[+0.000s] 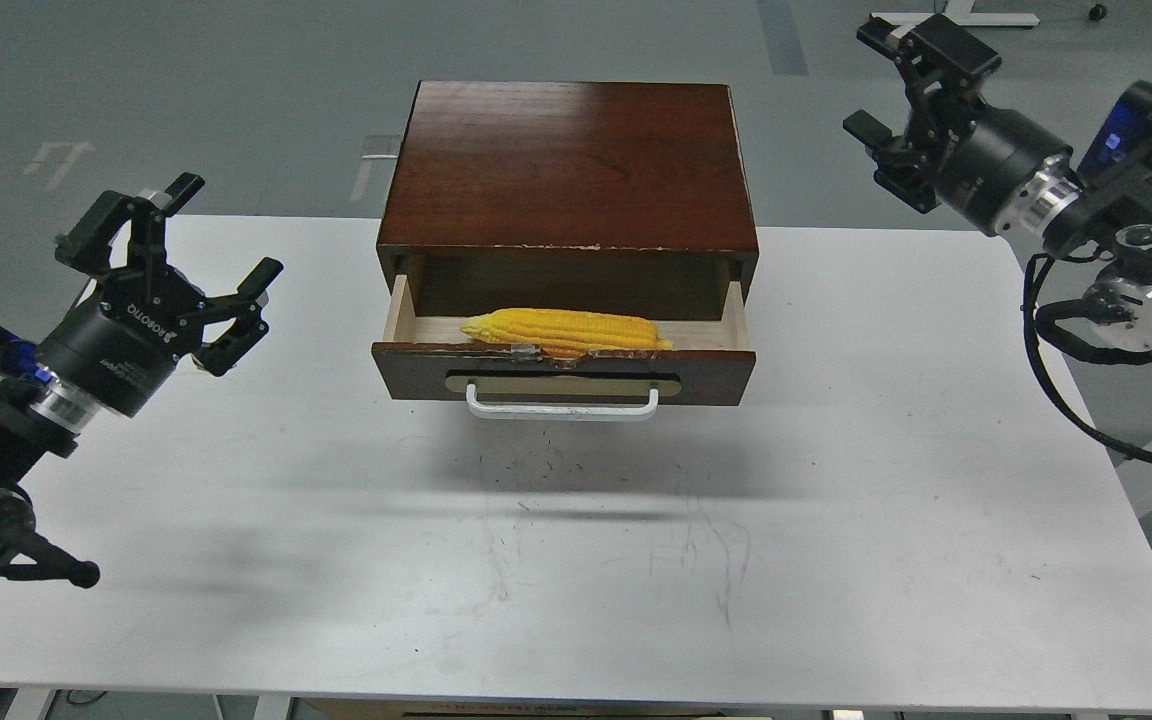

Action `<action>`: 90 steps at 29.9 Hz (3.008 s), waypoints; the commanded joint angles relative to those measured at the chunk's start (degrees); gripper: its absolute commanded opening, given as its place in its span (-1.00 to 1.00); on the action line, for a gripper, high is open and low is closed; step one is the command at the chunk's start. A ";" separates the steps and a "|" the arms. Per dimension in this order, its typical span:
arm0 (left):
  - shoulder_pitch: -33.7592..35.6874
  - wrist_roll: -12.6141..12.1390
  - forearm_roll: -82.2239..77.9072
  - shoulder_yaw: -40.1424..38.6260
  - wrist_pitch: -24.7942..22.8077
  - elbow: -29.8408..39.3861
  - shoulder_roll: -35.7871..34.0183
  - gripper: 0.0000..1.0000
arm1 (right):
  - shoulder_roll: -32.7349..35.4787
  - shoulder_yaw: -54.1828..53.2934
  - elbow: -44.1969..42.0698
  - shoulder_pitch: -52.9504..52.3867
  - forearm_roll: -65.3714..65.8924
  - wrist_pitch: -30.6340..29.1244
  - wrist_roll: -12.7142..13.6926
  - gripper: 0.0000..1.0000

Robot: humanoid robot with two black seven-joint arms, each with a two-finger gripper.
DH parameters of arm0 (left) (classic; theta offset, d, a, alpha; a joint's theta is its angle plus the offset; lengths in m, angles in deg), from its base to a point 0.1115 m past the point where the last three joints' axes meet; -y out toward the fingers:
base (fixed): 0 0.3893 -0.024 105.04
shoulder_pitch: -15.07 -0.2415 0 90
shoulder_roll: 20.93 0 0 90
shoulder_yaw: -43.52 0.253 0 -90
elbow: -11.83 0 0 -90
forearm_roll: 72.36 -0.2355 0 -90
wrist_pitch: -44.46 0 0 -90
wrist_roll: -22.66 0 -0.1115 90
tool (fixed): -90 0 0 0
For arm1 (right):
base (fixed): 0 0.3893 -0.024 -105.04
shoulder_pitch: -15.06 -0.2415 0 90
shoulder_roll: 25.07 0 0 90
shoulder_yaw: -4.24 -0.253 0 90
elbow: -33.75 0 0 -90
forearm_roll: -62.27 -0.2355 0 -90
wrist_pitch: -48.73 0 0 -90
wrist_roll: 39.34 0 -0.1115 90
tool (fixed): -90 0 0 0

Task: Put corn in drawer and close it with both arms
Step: 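Reach the left gripper toward the drawer's white handle, then position the left gripper fingers against the drawer front near the handle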

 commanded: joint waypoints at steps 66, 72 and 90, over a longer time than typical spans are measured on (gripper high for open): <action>9.59 -4.44 -65.98 15.06 0.00 9.76 10.58 -1.00 | -1.64 -2.29 -5.02 12.99 -1.37 -2.29 -0.01 0.92; 9.67 -4.62 -65.81 14.89 0.00 7.30 11.82 -1.00 | -1.64 -2.29 -5.02 12.99 -1.37 -2.29 -0.01 0.92; 10.29 -4.53 -62.73 14.19 0.00 5.54 11.91 -1.00 | -1.82 -2.29 -5.02 13.69 -1.28 -2.29 -0.01 0.92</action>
